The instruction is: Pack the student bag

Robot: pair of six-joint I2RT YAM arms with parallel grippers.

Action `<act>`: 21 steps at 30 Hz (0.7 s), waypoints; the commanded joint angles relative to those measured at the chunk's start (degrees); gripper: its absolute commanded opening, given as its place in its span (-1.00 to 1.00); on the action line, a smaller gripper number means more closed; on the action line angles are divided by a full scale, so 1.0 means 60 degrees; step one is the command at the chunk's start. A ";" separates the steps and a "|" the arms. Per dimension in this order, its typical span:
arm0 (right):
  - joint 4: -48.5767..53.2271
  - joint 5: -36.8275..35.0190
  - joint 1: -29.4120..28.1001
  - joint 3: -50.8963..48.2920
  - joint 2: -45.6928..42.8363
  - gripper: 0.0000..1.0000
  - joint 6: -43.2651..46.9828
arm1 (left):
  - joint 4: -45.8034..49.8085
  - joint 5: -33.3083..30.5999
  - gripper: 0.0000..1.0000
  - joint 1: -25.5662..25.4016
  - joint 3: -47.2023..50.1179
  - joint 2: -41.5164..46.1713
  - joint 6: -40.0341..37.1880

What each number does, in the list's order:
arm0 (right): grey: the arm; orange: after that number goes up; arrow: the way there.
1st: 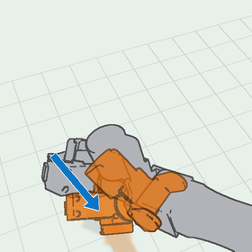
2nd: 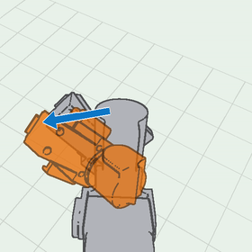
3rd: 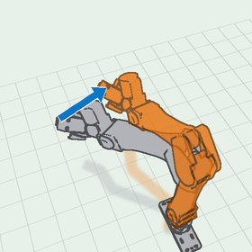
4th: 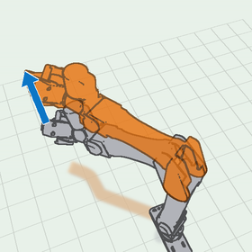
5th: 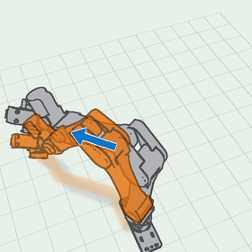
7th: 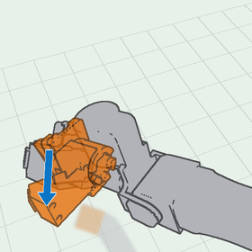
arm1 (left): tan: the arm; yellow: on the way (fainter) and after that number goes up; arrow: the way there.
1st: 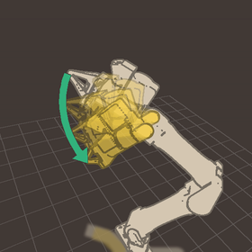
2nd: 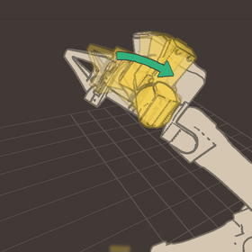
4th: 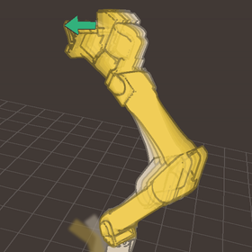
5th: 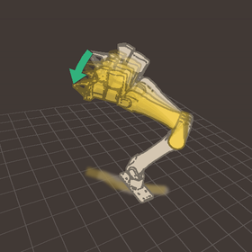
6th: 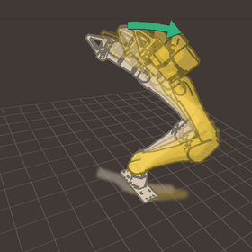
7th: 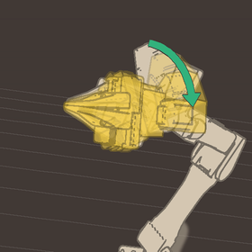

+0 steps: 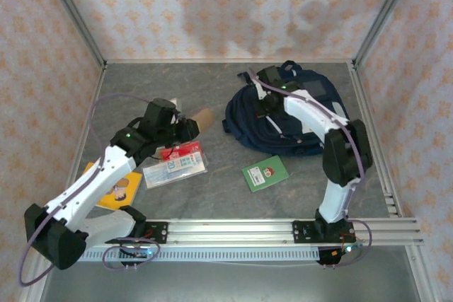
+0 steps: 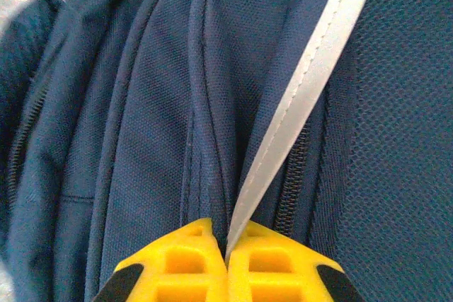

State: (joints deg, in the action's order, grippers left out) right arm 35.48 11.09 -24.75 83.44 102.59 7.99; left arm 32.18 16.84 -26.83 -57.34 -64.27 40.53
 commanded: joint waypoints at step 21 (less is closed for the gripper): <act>-0.1948 0.4157 0.0885 -0.1638 -0.3558 -1.00 -0.0661 | -0.5497 0.3448 -0.70 -0.0663 -0.1342 -0.3950 0.1478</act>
State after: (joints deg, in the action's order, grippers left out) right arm 29.95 31.03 -19.18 73.25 85.23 5.32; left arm 9.61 33.36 -30.13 -63.00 -86.59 45.80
